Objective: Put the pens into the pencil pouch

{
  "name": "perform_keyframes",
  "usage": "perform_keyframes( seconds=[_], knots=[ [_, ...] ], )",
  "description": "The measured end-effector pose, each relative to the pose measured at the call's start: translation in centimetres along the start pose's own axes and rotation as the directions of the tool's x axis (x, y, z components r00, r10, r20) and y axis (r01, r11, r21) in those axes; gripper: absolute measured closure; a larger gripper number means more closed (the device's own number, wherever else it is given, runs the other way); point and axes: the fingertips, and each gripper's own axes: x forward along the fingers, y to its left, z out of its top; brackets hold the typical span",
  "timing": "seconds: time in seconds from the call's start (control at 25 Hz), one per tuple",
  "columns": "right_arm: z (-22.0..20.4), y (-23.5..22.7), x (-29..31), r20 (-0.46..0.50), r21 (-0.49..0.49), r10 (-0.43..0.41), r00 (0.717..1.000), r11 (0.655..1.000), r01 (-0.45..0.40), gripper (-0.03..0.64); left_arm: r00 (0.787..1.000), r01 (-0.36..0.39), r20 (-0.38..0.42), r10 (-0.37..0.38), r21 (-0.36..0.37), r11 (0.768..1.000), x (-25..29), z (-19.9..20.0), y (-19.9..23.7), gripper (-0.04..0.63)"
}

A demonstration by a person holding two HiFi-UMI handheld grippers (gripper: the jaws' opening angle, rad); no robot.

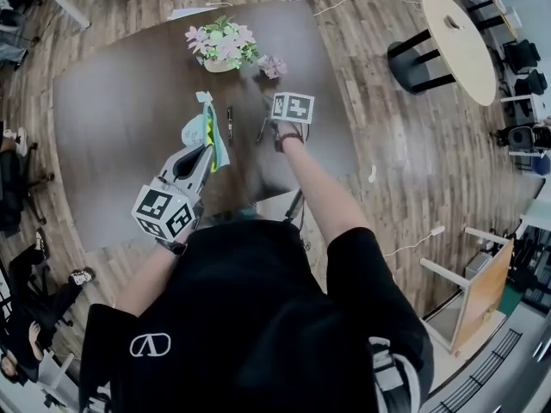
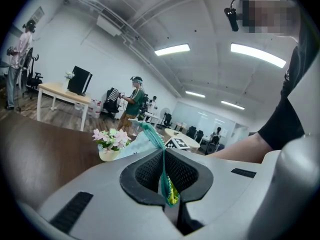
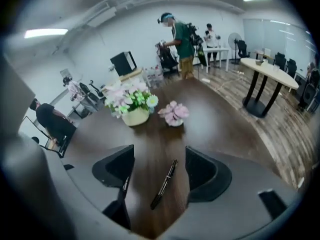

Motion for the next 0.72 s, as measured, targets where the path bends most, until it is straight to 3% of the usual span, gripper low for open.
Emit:
perform_keyframes(
  seconds=[0.12, 0.32, 0.56, 0.72],
  knots=[
    [-3.5, -1.4, 3.9, -0.161, 0.054, -0.009, 0.987, 0.998, 0.018, 0.296, 1.0, -0.019, -0.004, 0.019, -0.015, 1.0, -0.1, -0.5, 0.4, 0.583],
    [-7.8, -1.6, 7.4, -0.367, 0.148, 0.021, 0.93, 0.988, 0.036, 0.318, 0.999, -0.052, -0.001, 0.052, -0.031, 0.998, -0.5, -1.1, 1.4, 0.583],
    [-10.0, -1.7, 9.1, -0.499, 0.172, 0.001, 0.866, 0.98, 0.098, 0.407, 0.998, -0.067, -0.004, 0.066, -0.044, 0.997, -0.7, -1.4, 1.6, 0.583],
    [-11.0, -2.5, 9.7, -0.549, 0.115, -0.056, 0.834, 0.983, 0.141, 0.489, 0.997, -0.076, -0.004, 0.075, -0.05, 0.996, -0.8, -1.6, 2.1, 0.583]
  ],
)
